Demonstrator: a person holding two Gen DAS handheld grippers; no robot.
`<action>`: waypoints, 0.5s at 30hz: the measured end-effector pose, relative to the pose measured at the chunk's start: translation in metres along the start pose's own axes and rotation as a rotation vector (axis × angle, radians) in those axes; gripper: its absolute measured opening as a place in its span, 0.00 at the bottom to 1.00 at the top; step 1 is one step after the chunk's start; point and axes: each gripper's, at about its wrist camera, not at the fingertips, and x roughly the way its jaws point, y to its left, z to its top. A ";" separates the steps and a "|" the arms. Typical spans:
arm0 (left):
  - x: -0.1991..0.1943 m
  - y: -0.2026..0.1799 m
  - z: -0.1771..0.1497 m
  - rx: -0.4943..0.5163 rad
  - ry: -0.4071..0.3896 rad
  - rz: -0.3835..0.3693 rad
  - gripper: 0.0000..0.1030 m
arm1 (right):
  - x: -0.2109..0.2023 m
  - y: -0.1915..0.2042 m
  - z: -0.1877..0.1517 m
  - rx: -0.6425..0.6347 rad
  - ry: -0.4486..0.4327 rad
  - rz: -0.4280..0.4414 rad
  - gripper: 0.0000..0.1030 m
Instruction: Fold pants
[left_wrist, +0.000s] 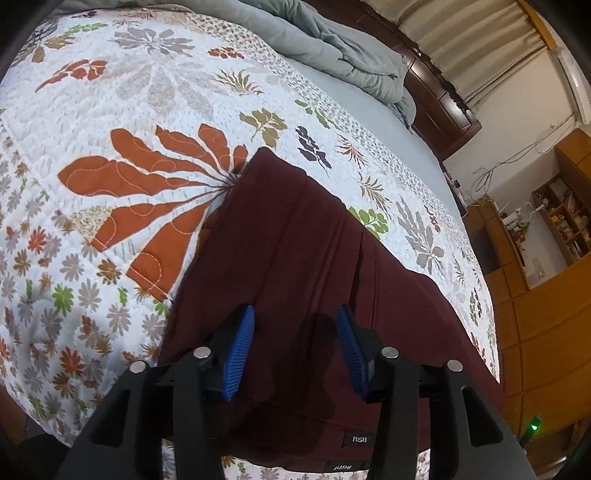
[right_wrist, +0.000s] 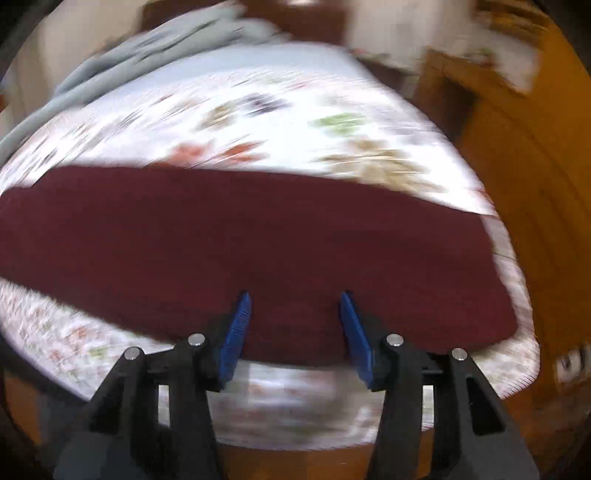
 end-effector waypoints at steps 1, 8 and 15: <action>0.000 0.000 0.000 -0.002 -0.002 -0.004 0.51 | -0.009 -0.027 -0.003 0.109 -0.037 0.011 0.49; 0.008 -0.021 0.000 0.057 -0.014 0.042 0.74 | -0.007 -0.199 -0.113 1.138 -0.219 0.473 0.60; 0.008 -0.022 0.000 0.042 -0.029 0.041 0.78 | 0.034 -0.204 -0.142 1.348 -0.271 0.703 0.65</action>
